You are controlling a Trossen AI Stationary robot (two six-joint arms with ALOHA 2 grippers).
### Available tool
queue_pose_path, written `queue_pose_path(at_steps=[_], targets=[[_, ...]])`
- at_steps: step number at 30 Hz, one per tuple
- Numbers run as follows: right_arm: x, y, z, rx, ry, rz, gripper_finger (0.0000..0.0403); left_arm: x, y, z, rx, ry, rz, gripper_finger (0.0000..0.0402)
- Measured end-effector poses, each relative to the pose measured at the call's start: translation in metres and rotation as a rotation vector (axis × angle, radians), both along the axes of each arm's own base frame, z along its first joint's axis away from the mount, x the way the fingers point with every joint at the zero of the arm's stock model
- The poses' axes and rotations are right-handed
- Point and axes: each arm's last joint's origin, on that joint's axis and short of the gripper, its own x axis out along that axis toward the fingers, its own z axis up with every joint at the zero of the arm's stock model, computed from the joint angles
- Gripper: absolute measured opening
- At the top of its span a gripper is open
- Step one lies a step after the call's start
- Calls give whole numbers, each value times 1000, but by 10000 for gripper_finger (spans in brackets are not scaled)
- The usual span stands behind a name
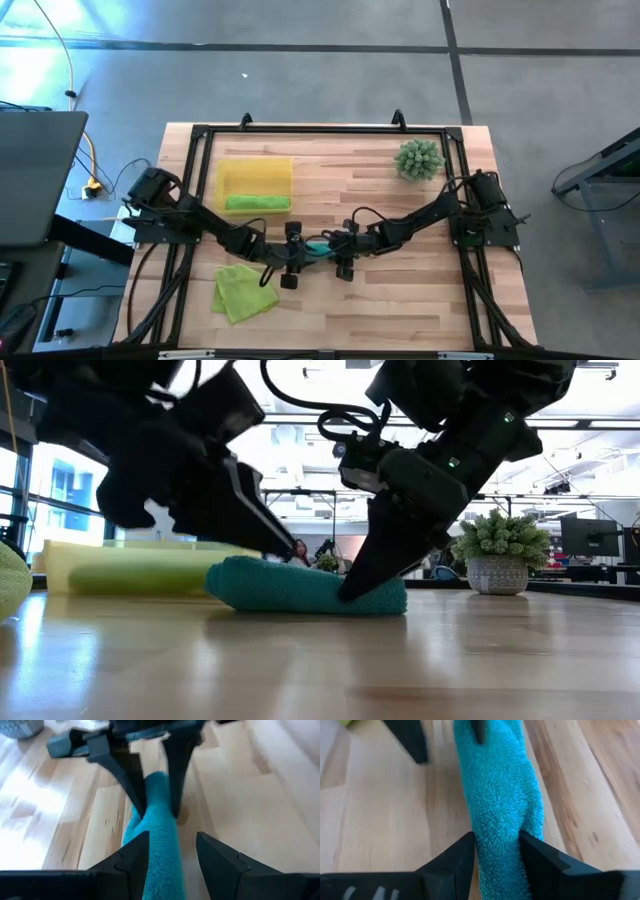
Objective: Roll microfiber towels into tight, uniform cylinder then place into a basket
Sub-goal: Roll the blue microfiber towel
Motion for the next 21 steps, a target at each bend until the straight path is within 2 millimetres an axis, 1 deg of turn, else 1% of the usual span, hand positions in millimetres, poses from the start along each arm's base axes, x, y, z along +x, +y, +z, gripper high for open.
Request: queue_pose_path(at_steps=[5,8,12,15,18,21], targets=[[2,1,1,11,-23,4,141,5,6,-14,-13,16,2,167],[3,1,2,15,-39,4,141,7,10,-24,24,38,12,170],[3,1,2,15,-41,4,141,8,16,-32,28,57,44,170],[3,1,2,14,-41,4,141,9,19,-32,-16,46,83,169],[3,1,4,8,-45,11,141,9,21,-32,-78,35,125,152],[1,0,10,-5,-41,26,141,9,22,-33,-150,44,126,112]])
